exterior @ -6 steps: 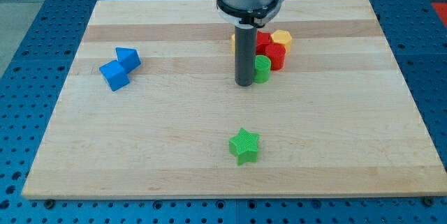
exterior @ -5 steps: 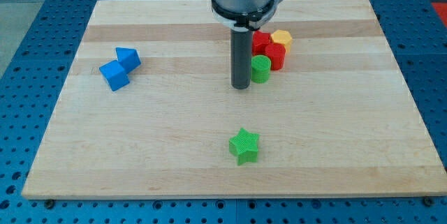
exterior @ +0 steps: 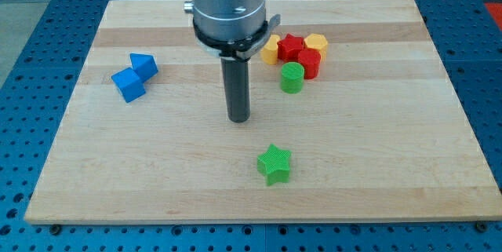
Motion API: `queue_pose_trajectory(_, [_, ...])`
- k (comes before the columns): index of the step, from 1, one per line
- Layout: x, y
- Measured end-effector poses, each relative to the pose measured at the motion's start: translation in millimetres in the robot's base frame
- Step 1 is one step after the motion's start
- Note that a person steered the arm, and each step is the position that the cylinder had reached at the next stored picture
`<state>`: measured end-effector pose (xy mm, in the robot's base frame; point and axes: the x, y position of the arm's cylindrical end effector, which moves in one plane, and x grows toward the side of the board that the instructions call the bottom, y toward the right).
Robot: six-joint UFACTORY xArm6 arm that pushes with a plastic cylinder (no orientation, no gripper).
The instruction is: Push the green star into the green circle
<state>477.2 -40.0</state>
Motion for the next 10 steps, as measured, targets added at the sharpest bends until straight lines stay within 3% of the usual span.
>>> queue_pose_trajectory(3, [78.0, -40.6])
queue_pose_trajectory(5, [126.6, -19.2])
queue_pose_trajectory(7, [139.4, 41.2])
queue_pose_trajectory(10, [127.8, 60.2])
